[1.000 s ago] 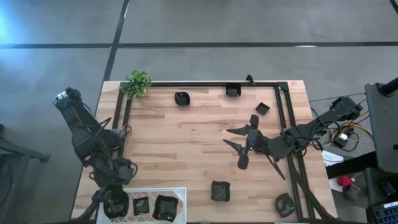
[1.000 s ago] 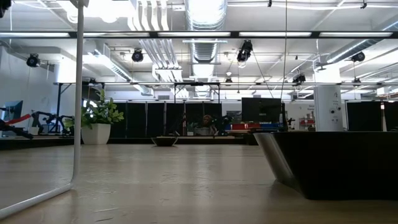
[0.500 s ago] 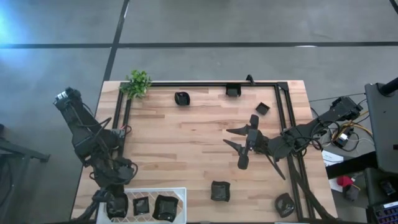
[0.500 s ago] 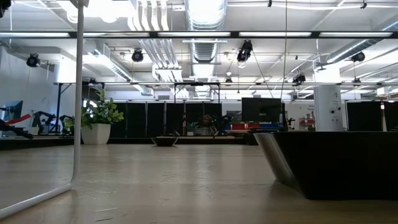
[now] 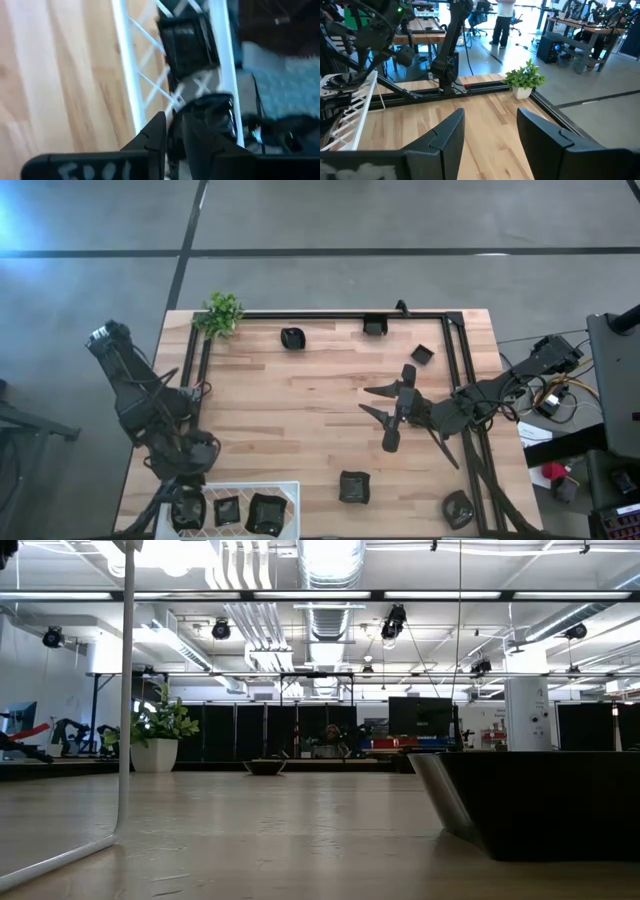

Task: Pick & Place Mini shaped plates
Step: Stack the black square plate on top of the other black square plates on the shelf

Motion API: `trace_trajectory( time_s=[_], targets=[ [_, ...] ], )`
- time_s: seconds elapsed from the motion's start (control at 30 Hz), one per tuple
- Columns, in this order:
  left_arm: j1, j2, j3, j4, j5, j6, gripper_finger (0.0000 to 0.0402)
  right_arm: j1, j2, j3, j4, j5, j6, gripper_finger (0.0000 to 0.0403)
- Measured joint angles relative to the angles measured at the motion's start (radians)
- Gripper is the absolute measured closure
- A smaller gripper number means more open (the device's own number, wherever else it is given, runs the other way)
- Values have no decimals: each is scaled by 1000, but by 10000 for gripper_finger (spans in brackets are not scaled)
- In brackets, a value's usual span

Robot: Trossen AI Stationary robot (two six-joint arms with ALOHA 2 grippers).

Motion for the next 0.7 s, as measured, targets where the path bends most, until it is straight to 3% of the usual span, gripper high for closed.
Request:
trace_trajectory(
  time_s=[0.43,0.7],
  targets=[
    [0,-40,0,0,-548,9,346,0,0,0,-48,0,-48,225],
    [0,-39,0,0,-980,-35,346,-11,0,0,-252,-1,129,225]
  ],
)
